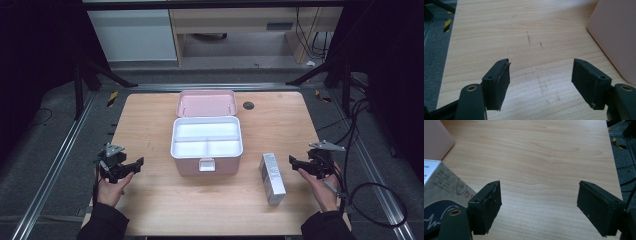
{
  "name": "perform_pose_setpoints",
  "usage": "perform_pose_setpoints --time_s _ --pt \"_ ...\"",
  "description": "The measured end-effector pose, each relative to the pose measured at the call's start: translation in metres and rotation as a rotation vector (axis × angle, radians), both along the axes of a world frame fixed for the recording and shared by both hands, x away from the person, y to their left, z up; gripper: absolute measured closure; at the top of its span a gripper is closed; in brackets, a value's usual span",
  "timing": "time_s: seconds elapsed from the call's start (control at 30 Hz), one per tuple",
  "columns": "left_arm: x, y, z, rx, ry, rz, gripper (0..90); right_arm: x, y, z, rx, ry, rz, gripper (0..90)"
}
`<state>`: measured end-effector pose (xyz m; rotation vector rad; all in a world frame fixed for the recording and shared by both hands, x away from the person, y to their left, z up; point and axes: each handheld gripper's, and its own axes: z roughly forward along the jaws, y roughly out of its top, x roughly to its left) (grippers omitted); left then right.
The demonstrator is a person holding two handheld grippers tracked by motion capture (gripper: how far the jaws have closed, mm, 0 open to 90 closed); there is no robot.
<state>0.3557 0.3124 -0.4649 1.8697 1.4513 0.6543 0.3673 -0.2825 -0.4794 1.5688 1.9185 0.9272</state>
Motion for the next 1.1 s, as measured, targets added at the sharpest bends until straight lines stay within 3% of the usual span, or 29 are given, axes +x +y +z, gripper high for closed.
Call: perform_pose_setpoints --time_s 0.17,0.37,0.47,0.63,0.8,0.9,1.1 --pt "-0.003 -0.005 0.001 -0.004 -0.006 -0.018 31.1 -0.004 0.006 0.012 -0.023 -0.022 0.010 22.3" --pt "-0.004 -0.004 0.005 -0.005 -0.008 -0.029 34.3 -0.015 0.018 0.037 -0.006 -0.078 0.039 24.2" --pt "-0.005 -0.003 0.006 -0.016 -0.005 -0.024 35.9 -0.021 0.026 0.049 0.027 -0.091 0.072 24.9" --pt "-0.005 -0.004 0.008 -0.014 0.001 -0.022 37.9 -0.027 0.041 0.057 0.019 -0.068 0.127 25.9" --pt "-0.003 -0.006 0.005 0.031 0.024 -0.031 38.2 -0.031 0.058 0.061 0.002 -0.041 0.187 27.2" --pt "-0.004 -0.007 0.006 0.061 0.003 -0.028 37.6 -0.032 0.067 0.059 -0.013 -0.028 0.218 26.4" --pt "-0.004 -0.008 0.005 0.057 -0.005 -0.050 39.1 -0.031 0.081 0.049 -0.054 0.030 0.243 25.1"
